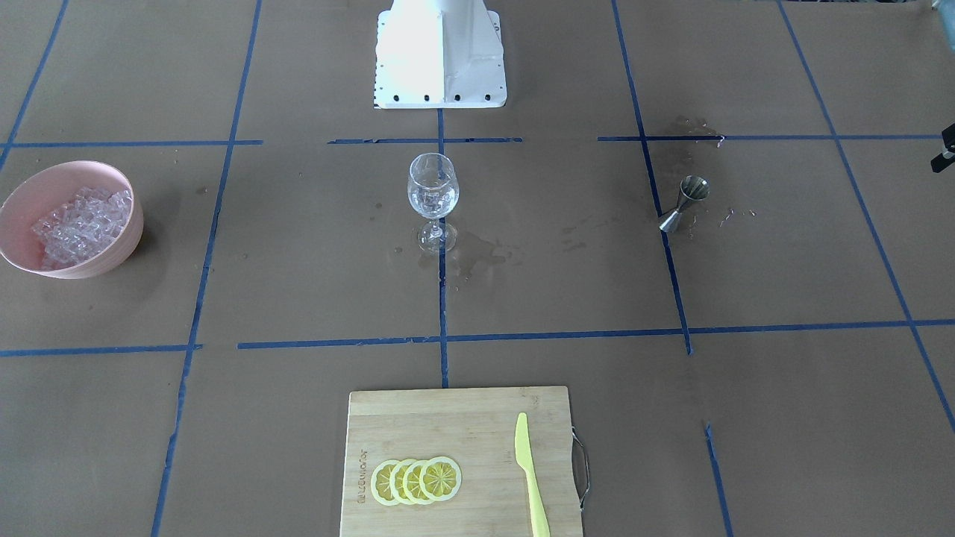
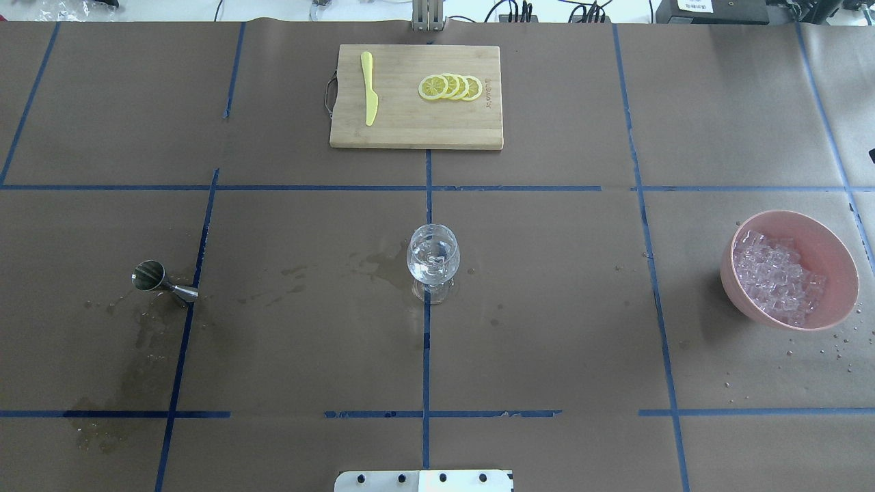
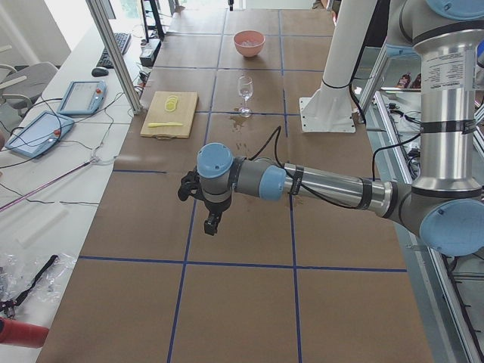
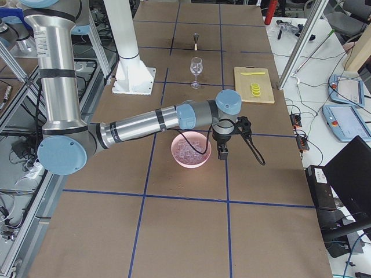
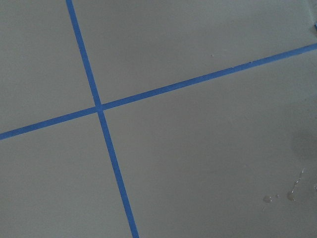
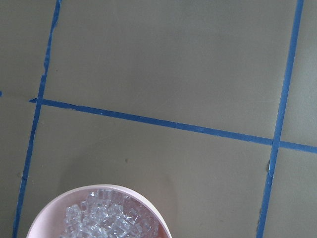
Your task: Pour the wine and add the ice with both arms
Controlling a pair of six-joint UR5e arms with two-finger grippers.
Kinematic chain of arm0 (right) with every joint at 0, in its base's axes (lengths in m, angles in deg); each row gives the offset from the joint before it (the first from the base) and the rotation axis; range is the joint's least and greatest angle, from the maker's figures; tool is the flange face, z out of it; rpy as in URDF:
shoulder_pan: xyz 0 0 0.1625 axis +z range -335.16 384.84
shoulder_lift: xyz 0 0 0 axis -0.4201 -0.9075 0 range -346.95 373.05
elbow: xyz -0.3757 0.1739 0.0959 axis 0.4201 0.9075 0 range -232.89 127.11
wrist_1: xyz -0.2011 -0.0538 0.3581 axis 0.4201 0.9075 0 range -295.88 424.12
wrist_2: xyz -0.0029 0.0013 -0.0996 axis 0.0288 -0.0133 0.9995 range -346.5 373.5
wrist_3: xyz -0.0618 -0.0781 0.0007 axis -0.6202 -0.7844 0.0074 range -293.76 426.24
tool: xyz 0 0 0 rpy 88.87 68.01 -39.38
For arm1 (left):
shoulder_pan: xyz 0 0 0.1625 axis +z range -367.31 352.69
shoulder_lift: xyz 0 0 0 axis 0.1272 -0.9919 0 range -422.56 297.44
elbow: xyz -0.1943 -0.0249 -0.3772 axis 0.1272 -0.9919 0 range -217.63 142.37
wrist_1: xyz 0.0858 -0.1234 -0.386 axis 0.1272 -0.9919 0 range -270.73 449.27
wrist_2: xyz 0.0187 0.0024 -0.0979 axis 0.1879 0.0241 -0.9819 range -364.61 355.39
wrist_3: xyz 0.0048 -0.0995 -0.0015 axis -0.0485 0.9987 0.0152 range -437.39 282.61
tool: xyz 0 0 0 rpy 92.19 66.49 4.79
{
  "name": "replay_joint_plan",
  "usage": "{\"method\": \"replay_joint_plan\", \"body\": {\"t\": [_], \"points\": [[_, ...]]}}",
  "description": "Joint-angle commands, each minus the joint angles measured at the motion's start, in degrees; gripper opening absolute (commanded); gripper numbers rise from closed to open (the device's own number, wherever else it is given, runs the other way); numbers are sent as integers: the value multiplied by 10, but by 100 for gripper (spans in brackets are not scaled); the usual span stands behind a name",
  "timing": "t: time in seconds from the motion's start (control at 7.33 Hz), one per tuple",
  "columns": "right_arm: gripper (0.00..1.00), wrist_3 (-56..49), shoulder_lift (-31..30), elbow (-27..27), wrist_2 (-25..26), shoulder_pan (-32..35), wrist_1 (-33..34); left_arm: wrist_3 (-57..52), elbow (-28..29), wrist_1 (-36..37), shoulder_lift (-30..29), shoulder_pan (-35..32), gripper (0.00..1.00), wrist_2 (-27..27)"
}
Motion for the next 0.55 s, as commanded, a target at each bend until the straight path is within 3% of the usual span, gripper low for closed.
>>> {"method": "replay_joint_plan", "body": {"t": [0.0, 0.41], "points": [[100, -1, -6, -28, 3, -1, 3, -6, -5, -5, 5, -2, 100, 0], [100, -1, -32, -22, 31, -1, -3, -6, -3, -7, 3, 1, 100, -2]]}}
